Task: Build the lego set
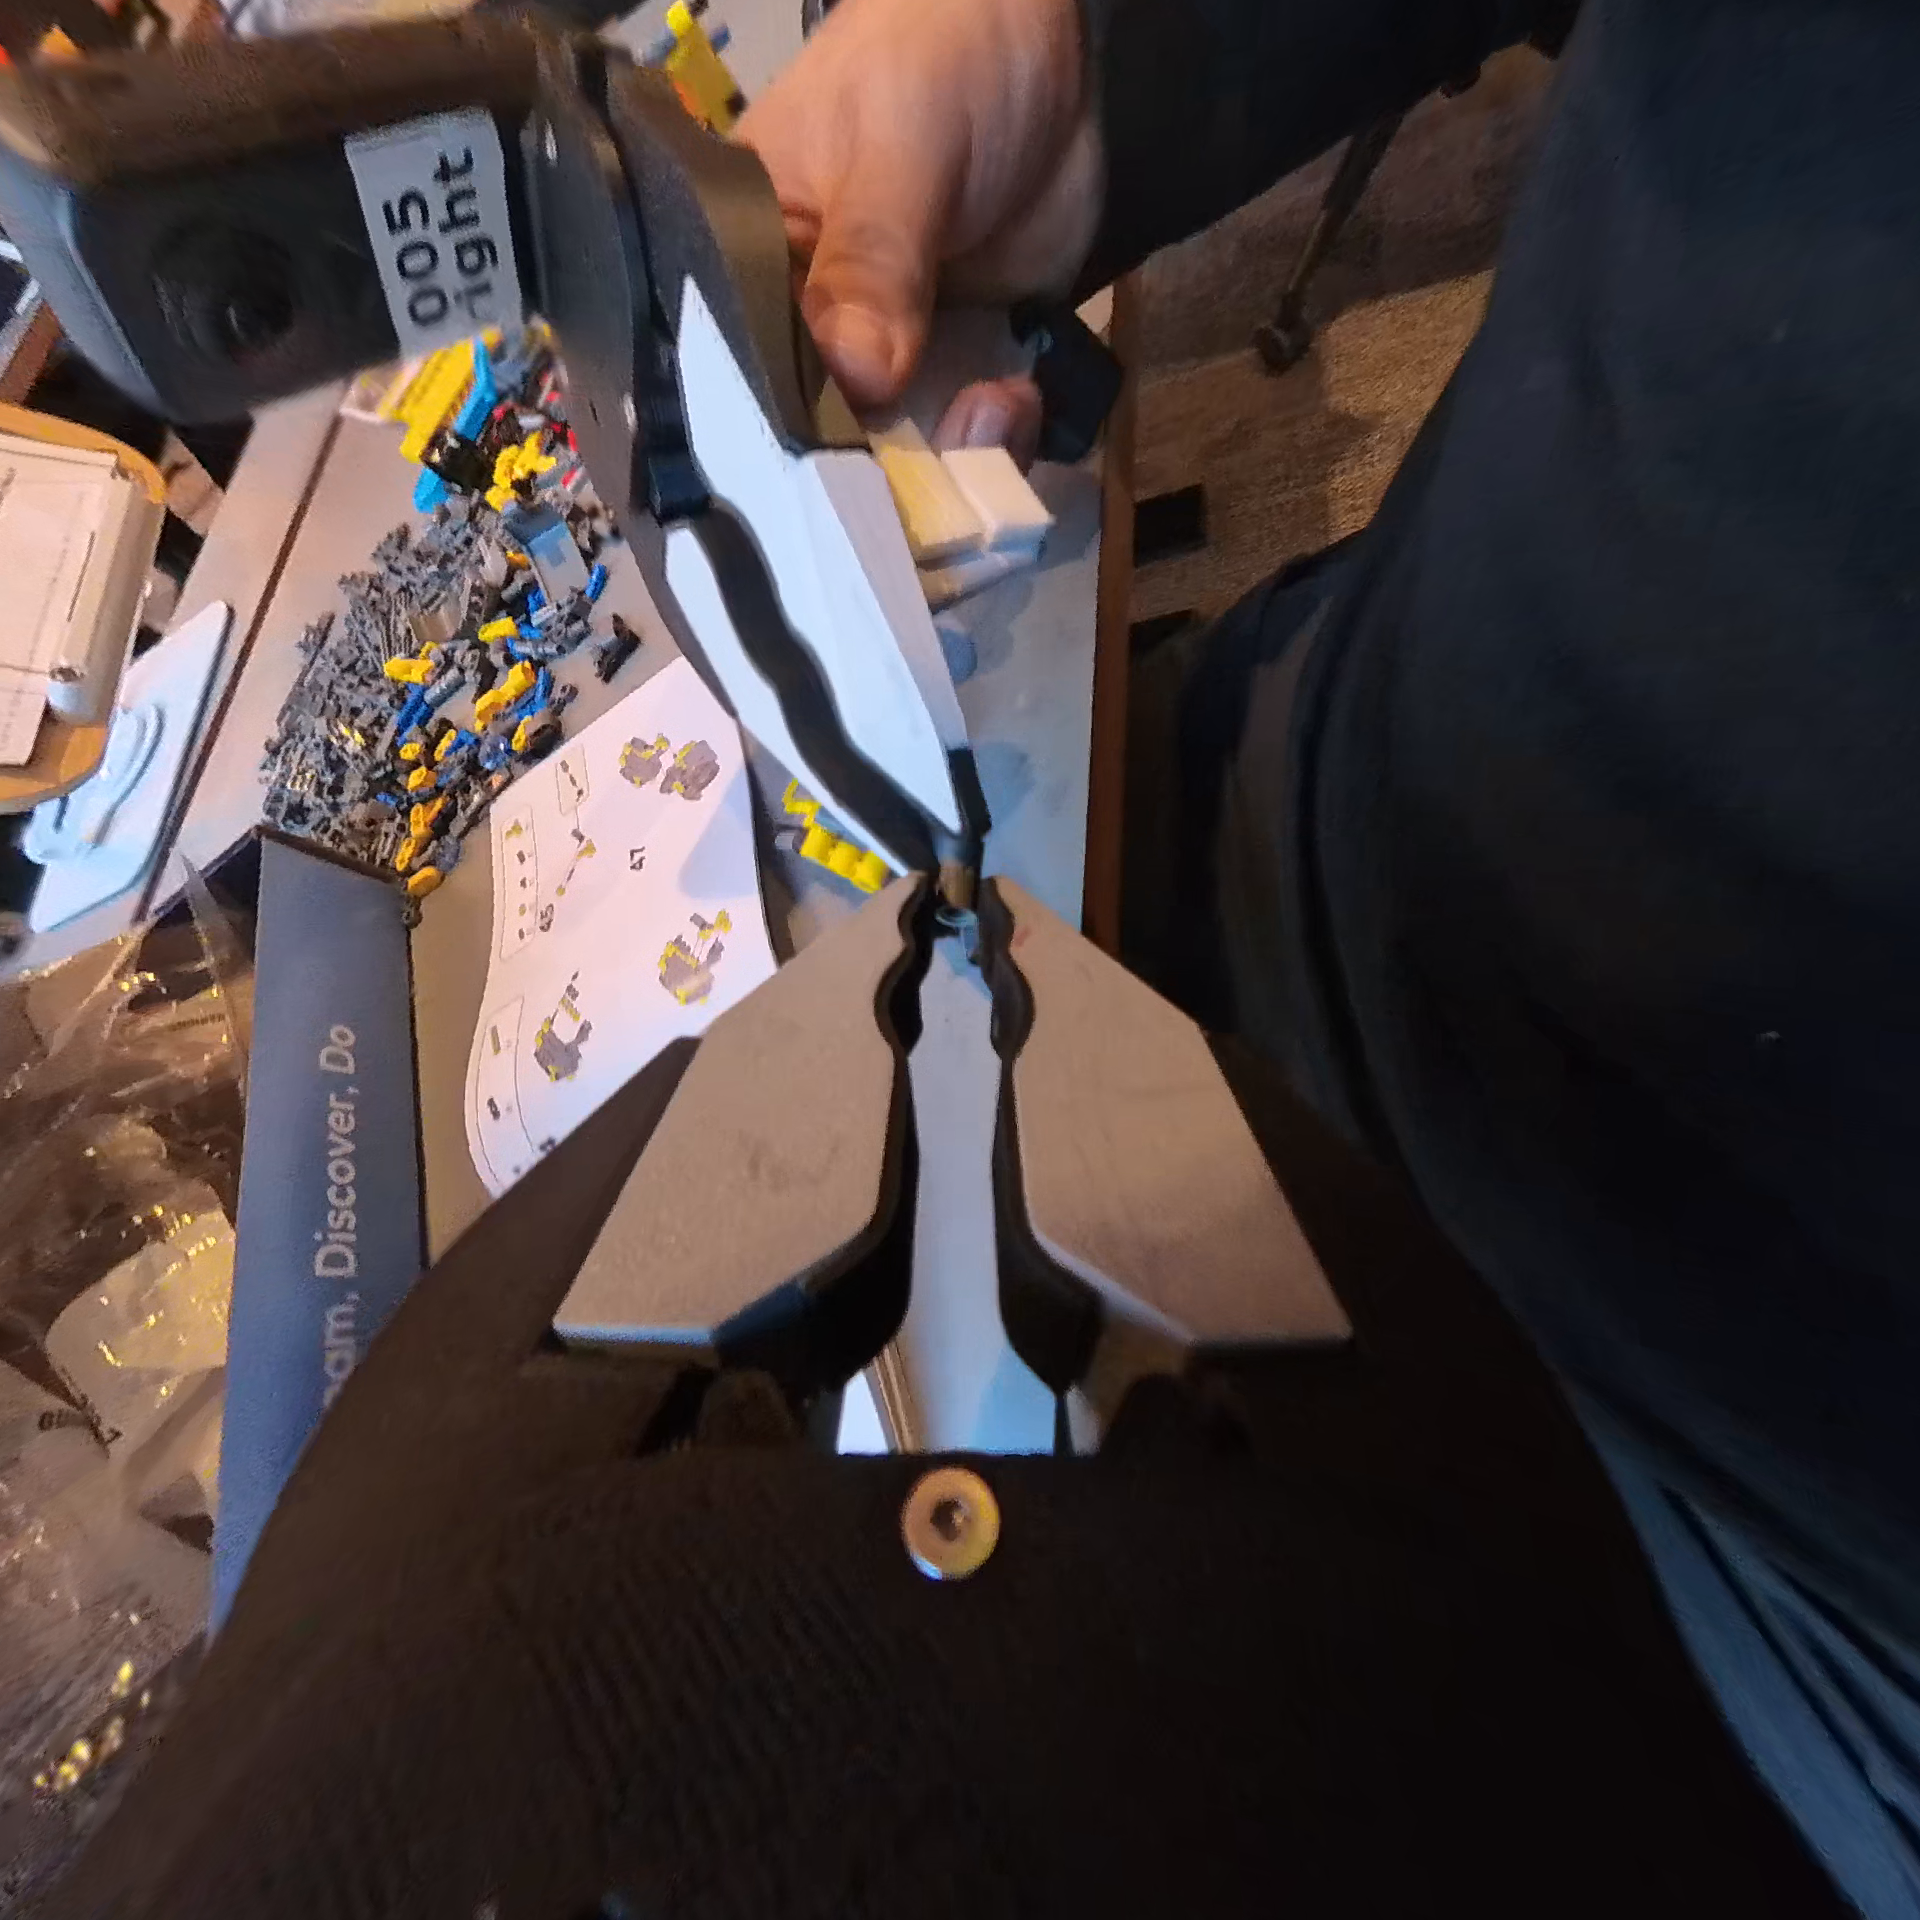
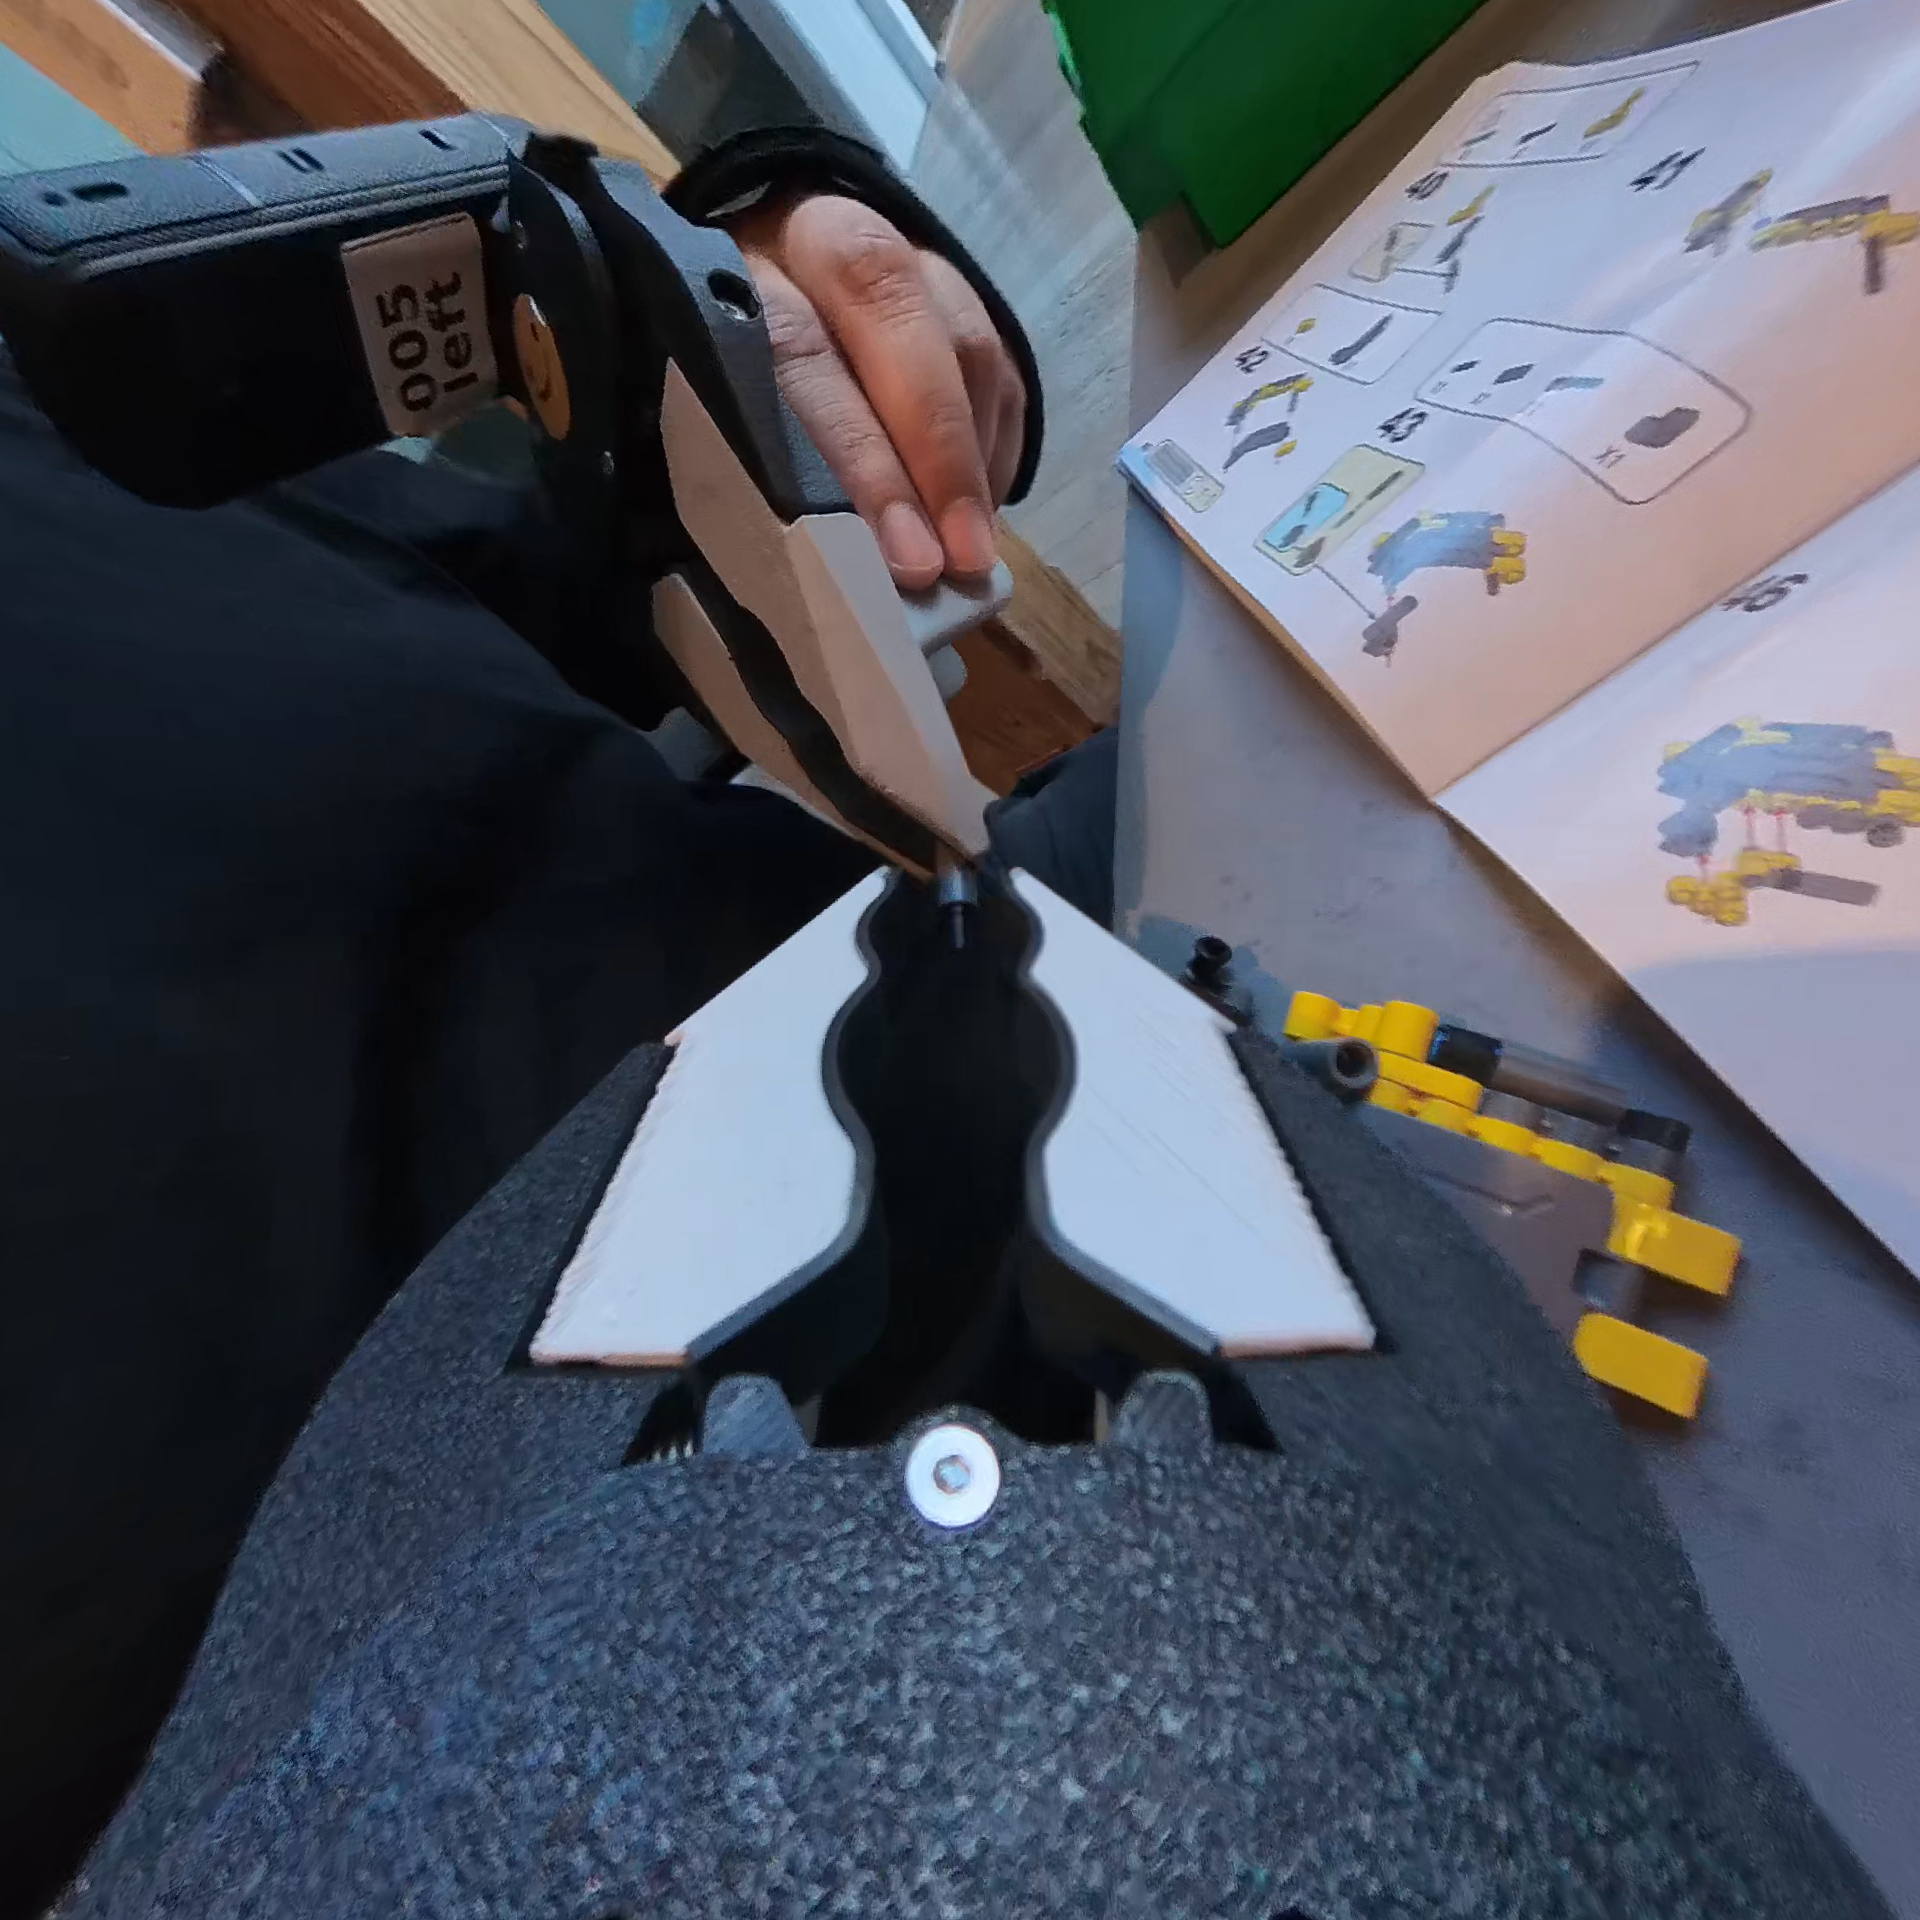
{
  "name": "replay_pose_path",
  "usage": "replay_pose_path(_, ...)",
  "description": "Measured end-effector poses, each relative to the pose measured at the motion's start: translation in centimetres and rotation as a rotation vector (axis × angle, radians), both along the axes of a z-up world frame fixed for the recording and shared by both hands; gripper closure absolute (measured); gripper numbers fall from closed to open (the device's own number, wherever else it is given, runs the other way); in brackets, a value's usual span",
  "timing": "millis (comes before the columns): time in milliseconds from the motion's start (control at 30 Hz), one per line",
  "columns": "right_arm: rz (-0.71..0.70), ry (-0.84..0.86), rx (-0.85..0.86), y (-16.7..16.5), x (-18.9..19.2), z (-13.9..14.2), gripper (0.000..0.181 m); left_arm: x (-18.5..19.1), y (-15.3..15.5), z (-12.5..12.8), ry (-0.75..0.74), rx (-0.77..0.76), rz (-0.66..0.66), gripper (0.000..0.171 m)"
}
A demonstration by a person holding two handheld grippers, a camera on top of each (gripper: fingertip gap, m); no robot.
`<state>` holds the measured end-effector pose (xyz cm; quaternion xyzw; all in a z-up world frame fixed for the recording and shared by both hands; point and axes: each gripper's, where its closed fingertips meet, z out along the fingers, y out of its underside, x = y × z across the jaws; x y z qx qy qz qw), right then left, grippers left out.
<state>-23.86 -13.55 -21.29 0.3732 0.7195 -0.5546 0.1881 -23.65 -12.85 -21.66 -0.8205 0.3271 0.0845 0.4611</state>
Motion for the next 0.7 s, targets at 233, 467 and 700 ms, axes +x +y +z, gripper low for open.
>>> replay_pose_path(233,-0.068,0.13,0.206,1.6,0.3,-1.1,0.157,-1.3,-1.3,-2.5,-0.034,-0.063,0.103,0.165)
replay_pose_path(467,-0.198,0.358,0.552,3.8,0.1,-3.9,0.157,-2.4,-1.9,-4.0,-0.074,-0.117,0.18,0.165)
replay_pose_path(700,-0.144,0.506,0.708,3.4,-0.9,-5.1,0.157,-2.9,-1.4,-4.6,-0.074,-0.157,0.213,0.165)
